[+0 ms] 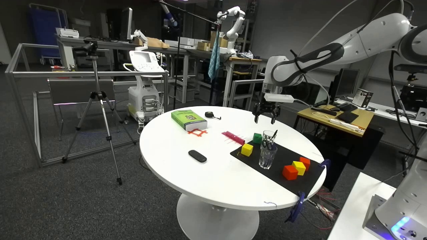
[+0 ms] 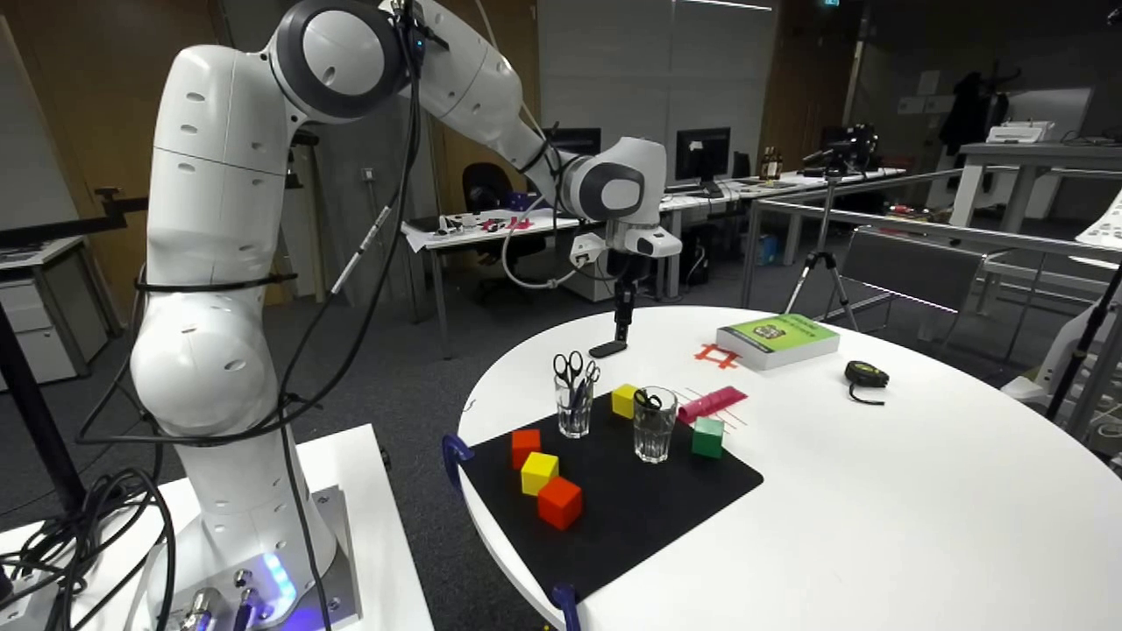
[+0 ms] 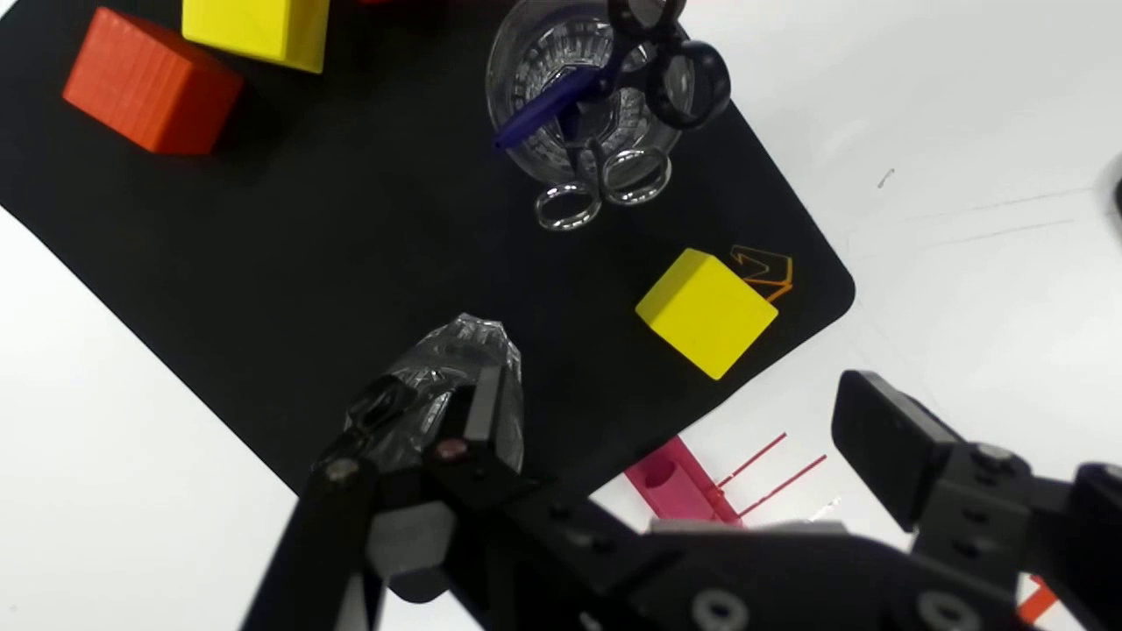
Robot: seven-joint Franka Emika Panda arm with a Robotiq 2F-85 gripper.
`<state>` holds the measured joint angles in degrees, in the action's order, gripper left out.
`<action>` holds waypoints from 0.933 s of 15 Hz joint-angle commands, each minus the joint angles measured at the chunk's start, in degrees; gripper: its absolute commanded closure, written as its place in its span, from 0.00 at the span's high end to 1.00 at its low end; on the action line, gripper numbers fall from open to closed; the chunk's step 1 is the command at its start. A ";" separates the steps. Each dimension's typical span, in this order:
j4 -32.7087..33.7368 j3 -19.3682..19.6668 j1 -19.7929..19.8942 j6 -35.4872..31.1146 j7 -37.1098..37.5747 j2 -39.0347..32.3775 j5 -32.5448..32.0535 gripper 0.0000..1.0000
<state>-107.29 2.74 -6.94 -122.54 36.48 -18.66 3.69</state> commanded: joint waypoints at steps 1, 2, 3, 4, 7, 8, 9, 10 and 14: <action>-0.05 -0.51 0.42 0.12 0.10 0.00 -0.17 1.00; -0.12 -0.52 0.42 0.12 0.10 0.00 -0.17 1.00; -0.14 -0.52 0.42 0.12 0.10 0.00 -0.17 1.00; -0.15 -0.52 0.42 0.12 0.10 0.00 -0.17 1.00; -0.16 -0.52 0.42 0.12 0.10 0.01 -0.17 1.00; -0.16 -0.52 0.42 0.12 0.10 0.01 -0.17 1.00; -0.16 -0.52 0.42 0.12 0.10 0.01 -0.17 1.00; -0.66 -0.42 0.40 -0.56 0.12 0.35 -0.42 1.00; -1.55 -1.00 -0.33 -1.58 -0.57 0.30 -1.20 1.00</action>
<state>-107.57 2.44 -6.93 -122.75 36.31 -19.04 3.62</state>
